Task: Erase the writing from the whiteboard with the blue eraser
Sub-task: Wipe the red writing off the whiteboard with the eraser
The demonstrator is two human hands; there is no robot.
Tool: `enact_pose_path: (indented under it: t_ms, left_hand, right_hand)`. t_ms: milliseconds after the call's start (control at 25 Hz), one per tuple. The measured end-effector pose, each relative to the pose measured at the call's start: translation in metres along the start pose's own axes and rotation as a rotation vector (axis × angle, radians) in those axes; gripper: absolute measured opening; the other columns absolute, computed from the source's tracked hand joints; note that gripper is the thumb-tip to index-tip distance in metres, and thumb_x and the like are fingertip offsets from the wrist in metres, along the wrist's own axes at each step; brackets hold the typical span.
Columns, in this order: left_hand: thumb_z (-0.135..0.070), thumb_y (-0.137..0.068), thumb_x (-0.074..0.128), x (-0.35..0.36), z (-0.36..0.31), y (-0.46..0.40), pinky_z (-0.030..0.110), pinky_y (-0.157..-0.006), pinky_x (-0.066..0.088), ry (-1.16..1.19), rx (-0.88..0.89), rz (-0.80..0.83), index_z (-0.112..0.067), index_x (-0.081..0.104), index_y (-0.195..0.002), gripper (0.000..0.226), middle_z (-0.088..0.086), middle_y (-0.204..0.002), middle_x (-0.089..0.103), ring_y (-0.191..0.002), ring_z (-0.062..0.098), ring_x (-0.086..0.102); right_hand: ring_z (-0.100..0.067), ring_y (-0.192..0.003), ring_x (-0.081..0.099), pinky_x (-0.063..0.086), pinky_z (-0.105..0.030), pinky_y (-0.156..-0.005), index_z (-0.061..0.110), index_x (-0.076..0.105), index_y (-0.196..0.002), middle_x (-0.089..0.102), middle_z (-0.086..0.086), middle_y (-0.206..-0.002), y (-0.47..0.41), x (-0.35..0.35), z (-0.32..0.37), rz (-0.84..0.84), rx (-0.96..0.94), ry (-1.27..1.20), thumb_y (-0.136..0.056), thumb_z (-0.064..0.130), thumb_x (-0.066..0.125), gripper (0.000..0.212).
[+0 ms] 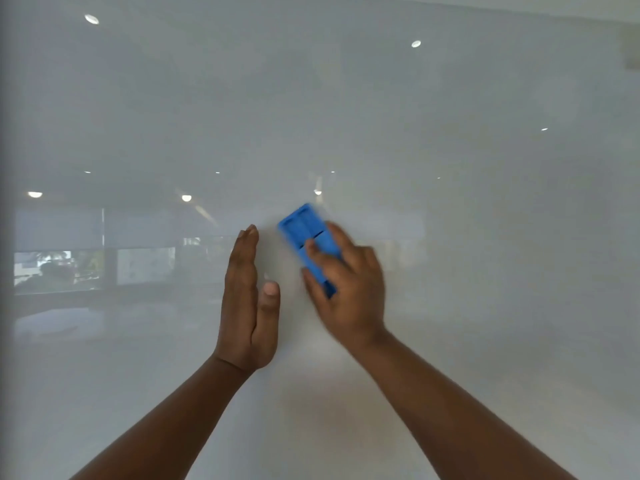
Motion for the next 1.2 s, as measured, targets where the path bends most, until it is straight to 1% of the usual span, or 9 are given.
enact_pose_path:
  t_ms: [160,360,480,600,680,800,960,1080,1200]
  left_hand:
    - [-0.053,-0.107,0.023,-0.036,0.020,0.008,0.049,-0.123,0.032,0.074,-0.142,-0.121,-0.002,0.034,-0.156,0.072,0.009,-0.162,0.039,-0.152,0.021,0.036]
    - [-0.052,-0.102,0.026,-0.021,0.011,0.010,0.027,-0.127,0.023,0.064,-0.275,-0.090,-0.018,0.040,-0.153,0.063,0.000,-0.163,0.037,-0.156,0.014,0.026]
    - [-0.054,-0.101,0.028,0.007,-0.013,0.015,0.025,-0.127,0.017,-0.004,-0.259,0.043,-0.012,0.043,-0.153,0.068,-0.003,-0.161,0.037,-0.158,0.015,0.018]
    - [-0.054,-0.100,0.038,0.027,-0.029,0.018,0.041,-0.128,0.021,-0.121,-0.186,0.212,-0.014,0.045,-0.152,0.066,-0.006,-0.159,0.040,-0.158,0.015,0.018]
    - [-0.054,-0.098,0.043,0.043,-0.037,0.015,0.050,-0.125,0.026,-0.170,-0.188,0.325,-0.018,0.043,-0.154,0.067,-0.005,-0.161,0.040,-0.158,0.014,0.017]
    - [-0.058,-0.090,0.044,0.068,-0.055,0.001,0.051,-0.126,0.024,-0.258,-0.193,0.430,-0.021,0.030,-0.161,0.081,-0.004,-0.167,0.030,-0.159,0.016,0.013]
    - [-0.024,-0.089,0.072,0.089,-0.079,-0.021,0.051,-0.127,0.018,-0.498,-0.029,0.463,-0.024,0.006,-0.165,0.100,0.001,-0.173,0.008,-0.161,0.025,0.005]
    - [-0.020,-0.081,0.084,0.093,-0.099,-0.029,0.050,-0.122,0.026,-0.698,0.131,0.442,-0.016,0.022,-0.163,0.103,0.007,-0.160,0.042,-0.153,0.033,0.033]
    - [-0.019,-0.082,0.084,0.105,-0.110,-0.029,0.049,-0.110,0.042,-0.695,0.176,0.485,-0.008,0.046,-0.152,0.080,0.011,-0.135,0.064,-0.125,0.036,0.060]
  right_hand:
    - [-0.025,-0.095,0.059,0.050,-0.040,-0.081,0.029,0.071,-0.123,0.059,-0.001,-0.147,0.047,0.016,0.041,0.198,-0.217,-0.097,-0.094,0.031,0.074,0.029]
    - [-0.022,-0.110,0.057,0.040,-0.039,-0.086,0.037,0.067,-0.124,0.053,0.008,-0.151,0.109,0.009,0.053,0.548,-0.579,-0.098,-0.104,0.030,0.056,0.024]
    - [-0.023,-0.120,0.058,0.041,-0.041,-0.091,0.036,0.065,-0.122,0.052,0.009,-0.153,0.120,-0.019,0.018,0.634,-0.681,0.018,-0.103,0.031,0.057,0.022]
    - [-0.027,-0.121,0.060,0.041,-0.044,-0.092,0.033,0.063,-0.123,0.052,0.004,-0.154,0.095,-0.058,-0.036,0.540,-0.562,0.123,-0.101,0.027,0.062,0.023]
    - [-0.030,-0.124,0.057,0.041,-0.048,-0.093,0.027,0.063,-0.124,0.051,0.001,-0.154,0.063,-0.077,-0.073,0.413,-0.262,0.159,-0.096,0.022,0.064,0.028]
    - [-0.029,-0.128,0.051,0.036,-0.046,-0.095,0.019,0.065,-0.123,0.050,-0.001,-0.154,0.017,-0.085,-0.096,0.223,0.169,0.094,-0.091,0.016,0.068,0.032]
    - [-0.026,-0.133,0.050,0.035,-0.052,-0.109,0.021,0.060,-0.133,0.052,0.001,-0.153,-0.010,-0.060,-0.064,0.547,0.031,-0.155,-0.092,0.014,0.073,0.044]
    - [-0.026,-0.129,0.054,0.037,-0.049,-0.111,0.015,0.058,-0.132,0.058,-0.004,-0.143,-0.010,-0.073,-0.065,0.558,0.001,-0.183,-0.089,0.017,0.078,0.047]
    - [-0.026,-0.127,0.056,0.039,-0.045,-0.109,0.009,0.057,-0.130,0.058,-0.008,-0.140,-0.001,-0.098,-0.080,0.489,0.032,-0.140,-0.086,0.025,0.083,0.053]
Point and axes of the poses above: each hand's wrist, its own y-axis away from the middle knuckle, its own x-axis out of the palm, z = x × y, the point moved 7 cm from there along -y, towards the middle knuckle
